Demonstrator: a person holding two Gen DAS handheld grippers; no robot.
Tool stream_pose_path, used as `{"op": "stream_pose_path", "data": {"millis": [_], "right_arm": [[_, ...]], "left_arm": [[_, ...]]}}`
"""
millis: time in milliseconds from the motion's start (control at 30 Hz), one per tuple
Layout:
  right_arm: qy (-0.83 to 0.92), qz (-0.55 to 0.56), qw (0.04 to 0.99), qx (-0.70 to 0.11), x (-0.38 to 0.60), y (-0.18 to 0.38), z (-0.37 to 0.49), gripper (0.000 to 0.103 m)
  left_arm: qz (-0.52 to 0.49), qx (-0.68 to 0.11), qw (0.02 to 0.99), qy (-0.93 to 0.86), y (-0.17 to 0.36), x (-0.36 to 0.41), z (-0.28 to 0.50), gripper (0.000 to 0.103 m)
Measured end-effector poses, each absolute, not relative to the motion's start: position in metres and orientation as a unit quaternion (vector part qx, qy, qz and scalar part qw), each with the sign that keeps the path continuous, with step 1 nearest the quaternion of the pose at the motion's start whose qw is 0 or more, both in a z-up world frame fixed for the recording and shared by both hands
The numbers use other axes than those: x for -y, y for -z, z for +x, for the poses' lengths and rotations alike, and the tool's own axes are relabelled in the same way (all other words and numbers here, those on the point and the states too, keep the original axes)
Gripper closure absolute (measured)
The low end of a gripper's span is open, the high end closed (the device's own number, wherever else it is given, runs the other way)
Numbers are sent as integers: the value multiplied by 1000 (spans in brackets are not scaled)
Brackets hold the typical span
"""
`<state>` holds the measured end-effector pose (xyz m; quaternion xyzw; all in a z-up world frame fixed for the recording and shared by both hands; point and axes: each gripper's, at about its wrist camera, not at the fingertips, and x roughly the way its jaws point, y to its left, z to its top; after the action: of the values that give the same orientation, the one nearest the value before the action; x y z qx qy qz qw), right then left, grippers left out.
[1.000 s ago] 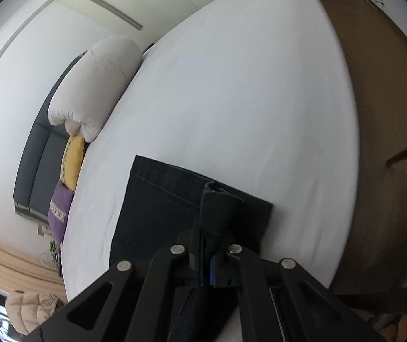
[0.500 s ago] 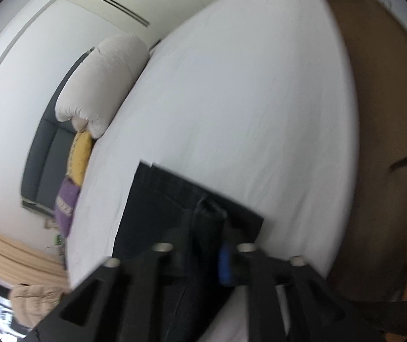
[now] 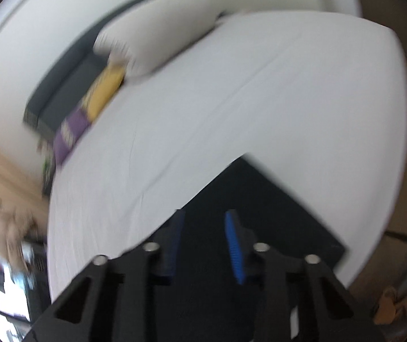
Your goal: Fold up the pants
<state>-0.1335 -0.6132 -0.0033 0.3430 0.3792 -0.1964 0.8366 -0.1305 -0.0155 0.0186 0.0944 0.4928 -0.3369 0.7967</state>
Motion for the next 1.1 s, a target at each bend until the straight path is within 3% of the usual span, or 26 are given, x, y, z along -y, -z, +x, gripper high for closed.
{"op": "stream_pose_path", "data": {"millis": [133, 167, 200, 433, 600, 667, 800, 900, 967, 1100], "right_arm": [[190, 349, 804, -443, 619, 51, -97, 84], [201, 355, 794, -450, 625, 62, -93, 89], [217, 365, 788, -445, 635, 73, -89, 103], [297, 317, 793, -427, 659, 59, -76, 103], [162, 343, 843, -382, 574, 17, -78, 81], [63, 355, 845, -395, 518, 17, -66, 81], [-121, 415, 789, -437, 397, 49, -31, 81], [-165, 405, 748, -500, 337, 91, -4, 81], [-145, 392, 742, -524, 333, 114, 5, 101], [-82, 443, 755, -476, 403, 120, -3, 103]], "left_arm": [[99, -506, 798, 312, -11, 15, -125, 89], [98, -513, 796, 307, -7, 13, -123, 89], [94, -520, 794, 301, -2, 9, -121, 89], [77, -515, 802, 293, -6, 0, -120, 89], [48, -476, 825, 301, -31, -3, -113, 89], [40, -472, 828, 301, -34, -3, -106, 89], [38, -469, 838, 276, -27, -4, -92, 89], [46, -493, 837, 233, -6, -19, -85, 89], [30, -507, 835, 212, 9, -40, -84, 89], [-20, -498, 841, 212, 9, -72, -87, 89]]}}
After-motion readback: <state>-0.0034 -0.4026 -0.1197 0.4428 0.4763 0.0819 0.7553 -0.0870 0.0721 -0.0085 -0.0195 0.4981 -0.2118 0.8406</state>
